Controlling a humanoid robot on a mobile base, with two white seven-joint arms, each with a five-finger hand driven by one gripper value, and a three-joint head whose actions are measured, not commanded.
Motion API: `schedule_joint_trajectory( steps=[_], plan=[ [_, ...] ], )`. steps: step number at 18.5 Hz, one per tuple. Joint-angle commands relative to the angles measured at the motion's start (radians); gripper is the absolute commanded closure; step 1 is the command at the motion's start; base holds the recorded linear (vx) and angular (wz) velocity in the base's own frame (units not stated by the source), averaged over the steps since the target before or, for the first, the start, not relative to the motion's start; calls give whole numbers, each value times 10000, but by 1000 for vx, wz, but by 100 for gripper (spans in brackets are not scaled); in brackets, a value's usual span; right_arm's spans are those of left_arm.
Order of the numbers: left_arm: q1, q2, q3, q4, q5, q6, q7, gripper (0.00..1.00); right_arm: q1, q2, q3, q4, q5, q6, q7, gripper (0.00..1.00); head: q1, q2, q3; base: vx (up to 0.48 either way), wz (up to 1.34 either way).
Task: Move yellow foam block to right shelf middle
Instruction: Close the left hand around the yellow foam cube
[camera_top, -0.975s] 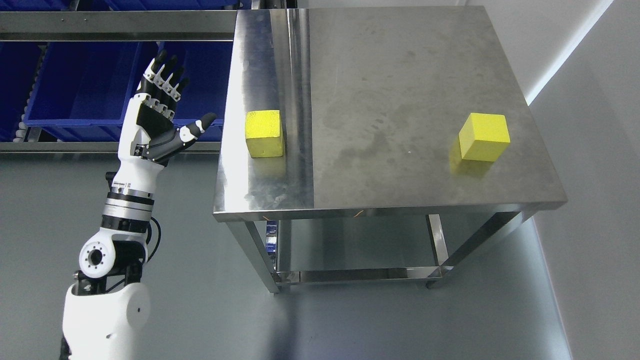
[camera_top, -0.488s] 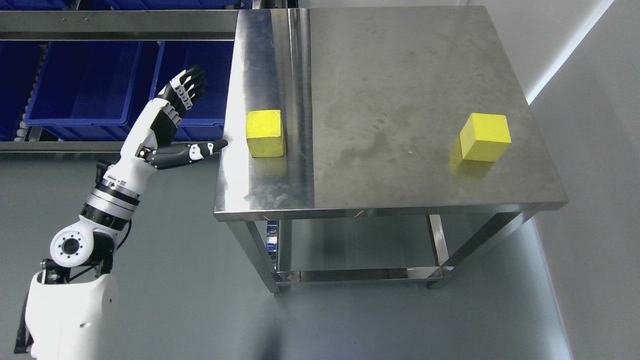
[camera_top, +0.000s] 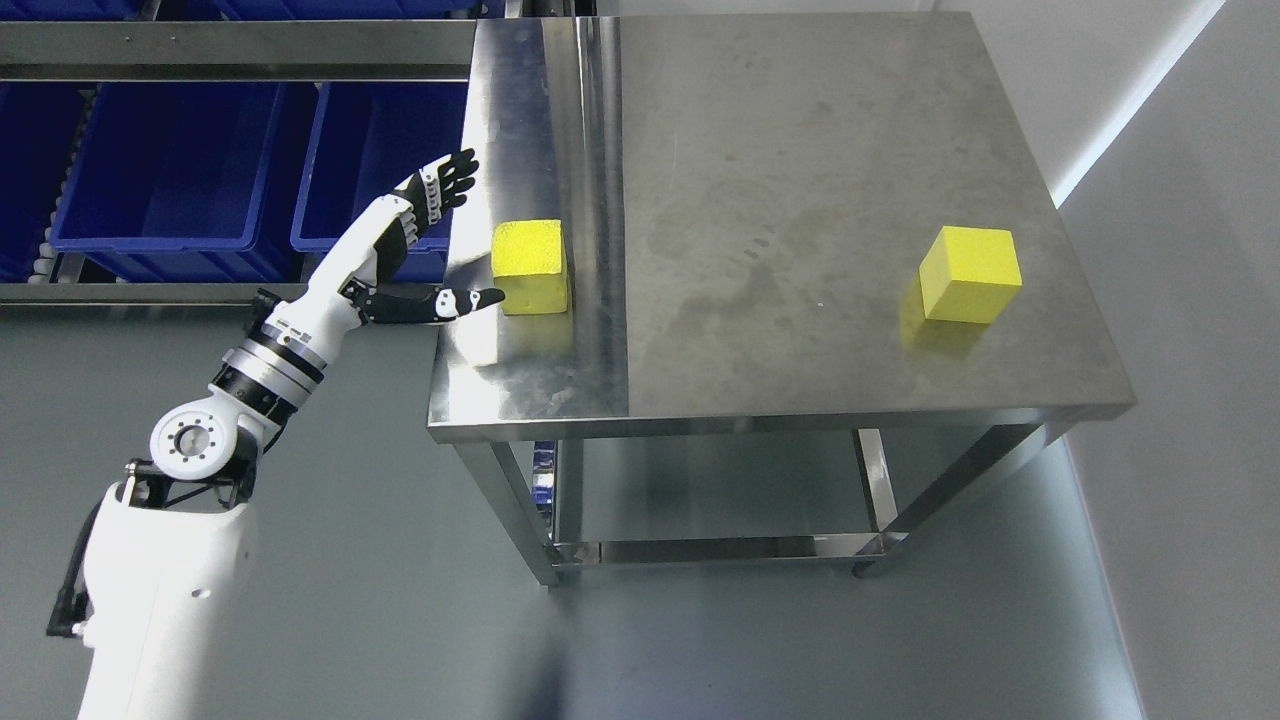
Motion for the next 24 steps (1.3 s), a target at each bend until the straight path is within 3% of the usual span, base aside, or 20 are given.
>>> schedule_joint_trajectory(
  steps=[1, 6, 9, 14, 15, 17, 19, 21, 24],
  plan=[
    [-970, 52, -1919, 2305, -234, 64, -89, 0, 15, -175, 1, -175, 31, 6, 8, 0, 0, 0, 0, 0, 0],
    [-1155, -361, -1981, 2798, -648, 64, -257, 1, 15, -175, 1, -175, 31, 6, 8, 0, 0, 0, 0, 0, 0],
    [-1339, -607, -1843, 3135, -680, 64, -718, 8, 15, -175, 1, -175, 31, 6, 8, 0, 0, 0, 0, 0, 0],
    [-1462, -974, -1217, 3197, -634, 18, -764, 38, 15, -175, 1, -175, 31, 6, 8, 0, 0, 0, 0, 0, 7],
    [-1447, -1142, -895, 3197, -634, -43, -780, 49, 15, -175, 1, -175, 31, 6, 8, 0, 0, 0, 0, -5, 60],
    [-1447, -1480, -388, 3197, -634, -135, -825, 58, 15, -175, 1, -175, 31, 6, 8, 0, 0, 0, 0, -6, 57],
    [-1462, -1771, 26, 3106, -603, -212, -887, 59, 15, -175, 1, -175, 31, 6, 8, 0, 0, 0, 0, -7, 47],
    [-1645, -2335, 822, 2846, -390, -915, -872, 59, 15, -175, 1, -175, 46, 6, 8, 0, 0, 0, 0, -6, 39],
    [-2181, -2335, 2128, 2293, 680, -1086, -643, 56, 15, -175, 1, -175, 31, 6, 8, 0, 0, 0, 0, -7, 30]
  ],
)
